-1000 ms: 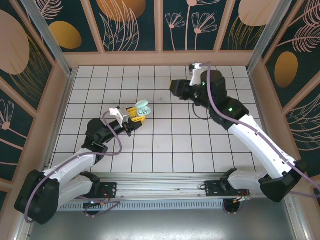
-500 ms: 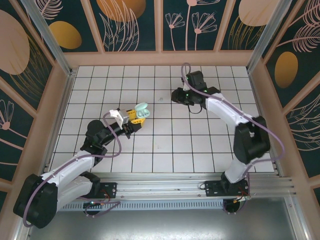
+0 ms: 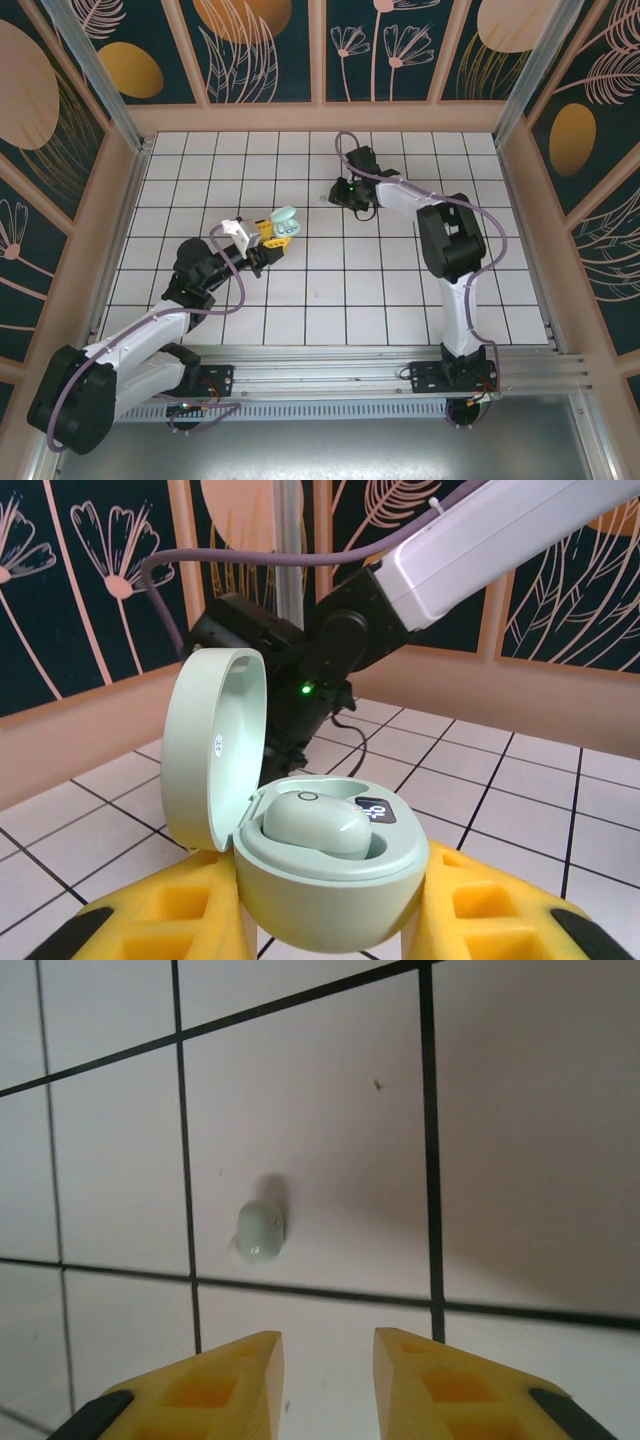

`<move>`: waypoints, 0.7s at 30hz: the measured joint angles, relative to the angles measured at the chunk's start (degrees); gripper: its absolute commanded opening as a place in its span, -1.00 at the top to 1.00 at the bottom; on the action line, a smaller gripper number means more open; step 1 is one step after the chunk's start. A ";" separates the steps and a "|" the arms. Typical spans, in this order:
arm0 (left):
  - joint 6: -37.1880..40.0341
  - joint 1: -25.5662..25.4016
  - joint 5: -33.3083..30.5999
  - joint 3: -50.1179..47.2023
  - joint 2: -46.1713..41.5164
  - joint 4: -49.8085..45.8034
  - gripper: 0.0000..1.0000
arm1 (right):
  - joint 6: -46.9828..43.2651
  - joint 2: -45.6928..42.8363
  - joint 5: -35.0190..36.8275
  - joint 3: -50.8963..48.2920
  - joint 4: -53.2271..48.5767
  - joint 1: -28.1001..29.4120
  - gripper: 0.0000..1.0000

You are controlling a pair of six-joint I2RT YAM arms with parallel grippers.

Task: Insert the wireless bluetooth earbuds into the charging case

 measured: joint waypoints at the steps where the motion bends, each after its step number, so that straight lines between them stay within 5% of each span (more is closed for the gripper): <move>1: 0.00 0.00 0.09 0.20 0.52 -0.13 1.00 | -0.02 0.96 0.70 1.05 -0.04 0.42 0.39; 21: -0.07 0.00 0.85 1.66 4.83 0.15 1.00 | -0.74 10.78 7.19 16.28 -4.15 3.26 0.39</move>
